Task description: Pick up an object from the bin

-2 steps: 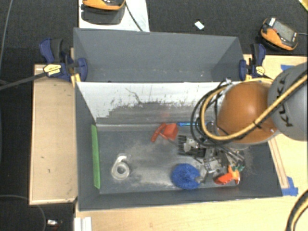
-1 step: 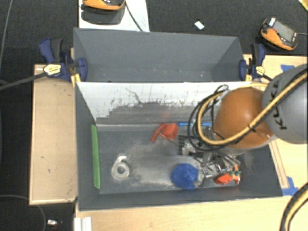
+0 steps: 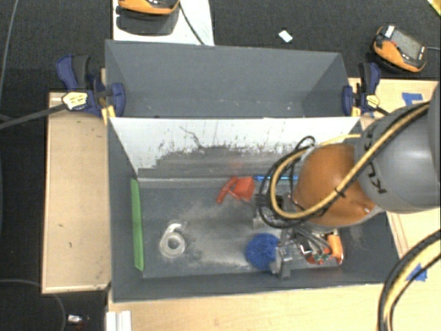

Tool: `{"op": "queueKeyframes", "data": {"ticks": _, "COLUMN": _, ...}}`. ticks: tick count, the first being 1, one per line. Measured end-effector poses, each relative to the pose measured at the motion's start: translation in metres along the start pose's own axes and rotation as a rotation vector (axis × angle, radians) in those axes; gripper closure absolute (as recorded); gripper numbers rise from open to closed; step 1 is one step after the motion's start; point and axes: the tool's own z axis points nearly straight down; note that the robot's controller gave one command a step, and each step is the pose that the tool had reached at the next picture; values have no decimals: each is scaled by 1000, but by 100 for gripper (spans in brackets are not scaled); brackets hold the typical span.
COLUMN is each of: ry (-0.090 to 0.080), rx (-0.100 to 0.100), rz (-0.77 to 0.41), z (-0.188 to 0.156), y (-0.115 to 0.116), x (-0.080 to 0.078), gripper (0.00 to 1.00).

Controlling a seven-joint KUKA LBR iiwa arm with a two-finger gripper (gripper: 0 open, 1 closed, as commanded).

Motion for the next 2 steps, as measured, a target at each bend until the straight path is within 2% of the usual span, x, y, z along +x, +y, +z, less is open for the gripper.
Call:
{"op": "queueKeyframes", "data": {"ticks": 1, "ry": 2, "rx": 1, "rz": -141, "z": 0, "y": 16, "x": -1, "gripper": 100}}
{"op": "queueKeyframes", "data": {"ticks": 2, "ry": 2, "rx": 1, "rz": -141, "z": 0, "y": 16, "x": -1, "gripper": 100}}
